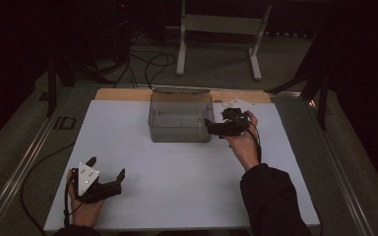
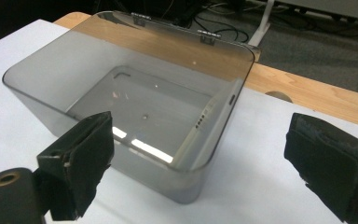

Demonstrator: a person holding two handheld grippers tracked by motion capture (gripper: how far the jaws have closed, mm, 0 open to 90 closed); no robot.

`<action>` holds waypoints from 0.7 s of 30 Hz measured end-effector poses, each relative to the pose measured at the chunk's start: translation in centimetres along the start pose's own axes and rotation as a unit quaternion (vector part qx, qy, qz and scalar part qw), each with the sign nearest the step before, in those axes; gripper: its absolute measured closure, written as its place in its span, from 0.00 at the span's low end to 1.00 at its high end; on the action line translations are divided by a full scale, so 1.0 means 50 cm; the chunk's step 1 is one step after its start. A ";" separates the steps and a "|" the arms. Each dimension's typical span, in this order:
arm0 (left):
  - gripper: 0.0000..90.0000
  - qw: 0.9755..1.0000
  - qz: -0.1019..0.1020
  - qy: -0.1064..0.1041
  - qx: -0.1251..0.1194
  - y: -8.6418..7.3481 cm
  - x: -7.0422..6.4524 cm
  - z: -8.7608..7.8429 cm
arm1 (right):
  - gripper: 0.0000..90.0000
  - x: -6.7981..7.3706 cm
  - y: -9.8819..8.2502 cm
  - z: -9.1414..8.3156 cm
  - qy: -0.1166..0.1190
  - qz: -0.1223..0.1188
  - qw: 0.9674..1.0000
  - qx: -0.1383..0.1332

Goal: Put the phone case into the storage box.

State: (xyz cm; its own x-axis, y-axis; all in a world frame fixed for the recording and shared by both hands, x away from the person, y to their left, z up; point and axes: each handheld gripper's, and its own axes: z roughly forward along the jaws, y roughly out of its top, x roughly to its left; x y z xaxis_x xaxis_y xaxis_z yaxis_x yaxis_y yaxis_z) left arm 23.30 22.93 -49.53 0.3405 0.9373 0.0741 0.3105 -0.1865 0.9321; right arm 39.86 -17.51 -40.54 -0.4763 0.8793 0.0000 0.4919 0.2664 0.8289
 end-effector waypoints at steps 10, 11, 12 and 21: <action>0.00 1.000 -0.001 -0.007 -0.002 0.004 0.000 -0.001 | 0.09 -0.001 -0.055 -0.049 0.018 -0.018 0.999 -0.041; 0.00 1.000 -0.002 -0.006 -0.004 0.006 0.003 -0.003 | 0.09 -0.007 -0.070 -0.061 0.023 -0.014 0.999 -0.046; 0.00 1.000 -0.003 -0.006 -0.005 0.007 0.004 -0.003 | 0.09 -0.010 -0.078 -0.066 0.020 -0.010 0.999 -0.046; 0.00 1.000 -0.011 -0.009 -0.006 0.011 0.013 -0.003 | 0.09 -0.009 -0.123 -0.117 0.021 -0.032 0.998 -0.047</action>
State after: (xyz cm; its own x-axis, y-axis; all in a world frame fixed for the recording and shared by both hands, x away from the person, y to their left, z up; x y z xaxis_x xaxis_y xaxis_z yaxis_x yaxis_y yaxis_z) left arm 23.54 23.47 -48.90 0.3494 0.9358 0.0472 0.3078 -0.1622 0.9375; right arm 32.77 -21.85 -42.36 -0.5358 0.8437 -0.0329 0.3895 0.2815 0.8769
